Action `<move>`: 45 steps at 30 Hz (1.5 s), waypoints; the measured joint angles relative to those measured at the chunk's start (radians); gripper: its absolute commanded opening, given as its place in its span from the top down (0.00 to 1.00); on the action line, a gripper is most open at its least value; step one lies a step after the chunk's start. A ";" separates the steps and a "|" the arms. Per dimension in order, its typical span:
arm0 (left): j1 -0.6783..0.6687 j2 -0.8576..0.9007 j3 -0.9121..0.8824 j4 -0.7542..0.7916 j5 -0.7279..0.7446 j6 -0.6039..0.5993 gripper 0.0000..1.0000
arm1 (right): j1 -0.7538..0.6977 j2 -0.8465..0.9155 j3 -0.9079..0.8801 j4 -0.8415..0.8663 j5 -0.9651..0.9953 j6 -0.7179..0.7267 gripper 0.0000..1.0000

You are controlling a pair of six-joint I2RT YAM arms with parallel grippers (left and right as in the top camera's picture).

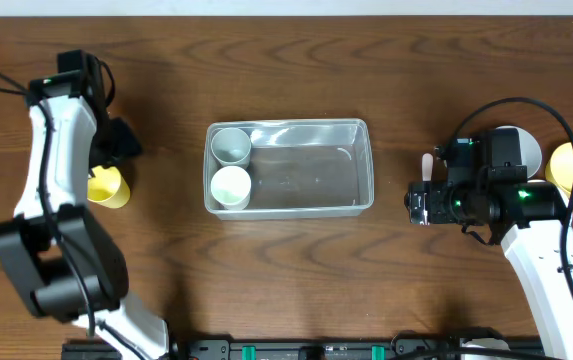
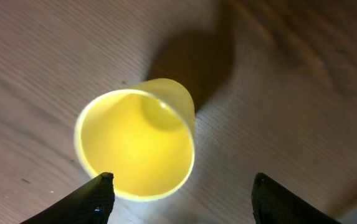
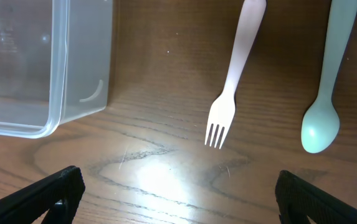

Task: Pack container
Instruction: 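Release white cup and grasp the yellow cup with left gripper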

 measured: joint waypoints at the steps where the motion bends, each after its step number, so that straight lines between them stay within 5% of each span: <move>1: 0.000 0.018 0.000 0.001 0.002 -0.001 0.29 | 0.000 0.000 0.000 0.000 0.000 0.000 0.01; 10: 0.000 0.164 0.000 0.018 0.009 -0.001 0.30 | 0.000 0.000 0.000 0.000 0.000 0.000 0.01; 19: 0.000 0.198 0.000 0.004 0.010 -0.012 0.71 | 0.000 0.000 0.000 0.000 0.000 0.000 0.01; 26: 0.000 0.198 0.000 -0.004 0.010 -0.016 0.94 | 0.000 0.000 0.000 0.000 0.000 0.000 0.01; 36: -0.003 0.172 -0.002 -0.017 0.010 -0.015 0.94 | 0.000 0.000 0.000 0.000 0.000 0.000 0.01; 45: -0.144 -0.130 -0.013 -0.027 0.101 0.013 0.94 | 0.000 0.000 0.000 0.002 0.000 0.000 0.01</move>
